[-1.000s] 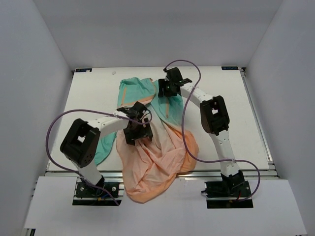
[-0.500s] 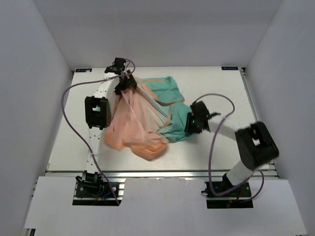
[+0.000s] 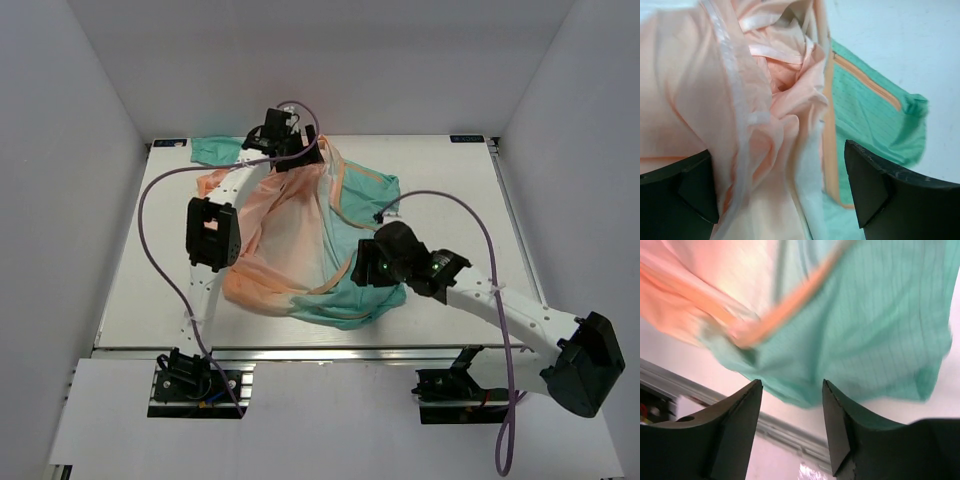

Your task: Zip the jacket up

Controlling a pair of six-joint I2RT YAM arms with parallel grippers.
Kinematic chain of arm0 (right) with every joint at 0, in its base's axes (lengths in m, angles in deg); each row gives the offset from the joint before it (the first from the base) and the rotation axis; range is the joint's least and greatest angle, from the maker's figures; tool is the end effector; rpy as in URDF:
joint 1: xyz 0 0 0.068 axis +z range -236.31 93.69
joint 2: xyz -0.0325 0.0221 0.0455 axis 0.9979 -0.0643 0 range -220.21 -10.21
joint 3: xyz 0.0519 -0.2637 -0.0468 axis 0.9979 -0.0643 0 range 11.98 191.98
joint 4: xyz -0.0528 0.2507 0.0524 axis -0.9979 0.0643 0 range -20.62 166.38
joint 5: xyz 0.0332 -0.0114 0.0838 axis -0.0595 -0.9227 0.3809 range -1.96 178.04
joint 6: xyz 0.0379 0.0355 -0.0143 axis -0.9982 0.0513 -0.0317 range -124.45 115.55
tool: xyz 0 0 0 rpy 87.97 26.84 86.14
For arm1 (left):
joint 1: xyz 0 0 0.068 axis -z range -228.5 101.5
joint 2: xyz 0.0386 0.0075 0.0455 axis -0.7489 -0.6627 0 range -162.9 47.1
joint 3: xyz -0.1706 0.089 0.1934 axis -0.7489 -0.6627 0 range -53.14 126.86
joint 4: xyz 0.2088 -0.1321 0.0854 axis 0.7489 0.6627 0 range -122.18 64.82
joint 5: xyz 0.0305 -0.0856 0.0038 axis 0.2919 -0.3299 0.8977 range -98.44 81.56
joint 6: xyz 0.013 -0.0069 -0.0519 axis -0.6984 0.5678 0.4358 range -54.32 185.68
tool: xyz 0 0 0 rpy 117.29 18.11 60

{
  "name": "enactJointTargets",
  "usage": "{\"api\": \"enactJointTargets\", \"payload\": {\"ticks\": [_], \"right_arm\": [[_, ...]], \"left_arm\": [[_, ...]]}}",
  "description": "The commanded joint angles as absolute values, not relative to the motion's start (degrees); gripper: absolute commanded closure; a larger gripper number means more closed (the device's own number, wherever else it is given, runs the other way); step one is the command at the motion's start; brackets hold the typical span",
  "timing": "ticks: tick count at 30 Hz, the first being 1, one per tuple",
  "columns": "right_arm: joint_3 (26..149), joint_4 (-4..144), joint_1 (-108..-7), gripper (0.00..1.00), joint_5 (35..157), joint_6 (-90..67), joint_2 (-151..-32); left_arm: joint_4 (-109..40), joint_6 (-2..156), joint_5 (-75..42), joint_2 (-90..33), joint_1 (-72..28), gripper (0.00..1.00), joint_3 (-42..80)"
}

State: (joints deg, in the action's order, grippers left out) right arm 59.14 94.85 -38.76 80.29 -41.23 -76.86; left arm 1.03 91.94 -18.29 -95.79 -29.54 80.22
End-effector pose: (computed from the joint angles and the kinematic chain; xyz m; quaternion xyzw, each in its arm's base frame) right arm 0.1679 0.1766 0.2535 -0.0608 0.9200 0.2102 0.3251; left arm 0.5297 -0.1884 0.2173 -0.0238 0.9131 -0.2261 0.3384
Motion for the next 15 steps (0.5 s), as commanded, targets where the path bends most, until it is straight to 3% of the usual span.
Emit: {"api": "enactJointTargets", "payload": {"ticks": [1,4,11,15], "right_arm": [[64.27,94.16,-40.07,0.41,76.88,-36.37,-78.49],[69.01,94.43,-45.68,0.36,77.23,-33.02,-82.61],[80.6,89.85,-55.8,0.3,78.99,-25.91,-94.92],[92.9,89.59,-58.62,0.28,79.77,-20.81,-110.87]], "left_arm": [[2.35,89.15,-16.01,-82.82,-31.36,0.02,78.71],[7.18,88.44,-12.77,-75.88,-31.36,0.02,74.76],[9.05,89.68,-6.84,-54.61,-31.36,0.02,47.8],[9.56,93.52,-8.44,-45.83,-31.18,0.02,34.78]]}}
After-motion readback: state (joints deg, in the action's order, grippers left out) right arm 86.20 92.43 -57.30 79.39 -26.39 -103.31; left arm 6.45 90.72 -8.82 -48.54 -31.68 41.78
